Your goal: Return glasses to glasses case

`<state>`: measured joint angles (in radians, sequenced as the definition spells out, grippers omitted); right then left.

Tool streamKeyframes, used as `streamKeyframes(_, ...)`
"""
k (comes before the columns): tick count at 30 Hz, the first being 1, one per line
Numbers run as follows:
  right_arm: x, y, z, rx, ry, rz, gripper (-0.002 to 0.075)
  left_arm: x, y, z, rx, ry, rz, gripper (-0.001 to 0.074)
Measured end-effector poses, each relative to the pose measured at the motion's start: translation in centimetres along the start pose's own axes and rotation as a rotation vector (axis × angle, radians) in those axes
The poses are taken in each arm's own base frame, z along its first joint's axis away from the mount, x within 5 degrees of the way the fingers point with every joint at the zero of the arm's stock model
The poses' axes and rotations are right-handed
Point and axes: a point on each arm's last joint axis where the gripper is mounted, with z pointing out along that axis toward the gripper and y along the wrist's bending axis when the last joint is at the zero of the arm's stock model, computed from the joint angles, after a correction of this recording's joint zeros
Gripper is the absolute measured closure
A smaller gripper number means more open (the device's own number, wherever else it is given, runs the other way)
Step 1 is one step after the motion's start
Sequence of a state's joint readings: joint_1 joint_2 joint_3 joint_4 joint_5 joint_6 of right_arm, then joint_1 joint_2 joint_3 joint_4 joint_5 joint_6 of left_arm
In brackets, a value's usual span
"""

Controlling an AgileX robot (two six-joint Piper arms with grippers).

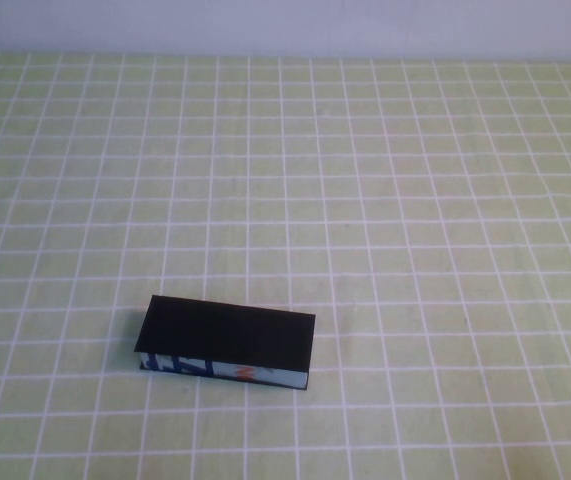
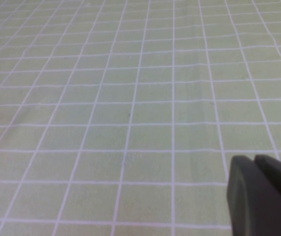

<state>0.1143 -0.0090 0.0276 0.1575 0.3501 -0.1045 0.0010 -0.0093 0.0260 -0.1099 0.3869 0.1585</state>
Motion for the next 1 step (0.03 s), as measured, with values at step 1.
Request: streamKeyframes(1,0.0,0.0,0.0,0.0,0.0,0.0,0.0737,0.0,0.0,0.0,0.0,0.0,0.0,0.0737)
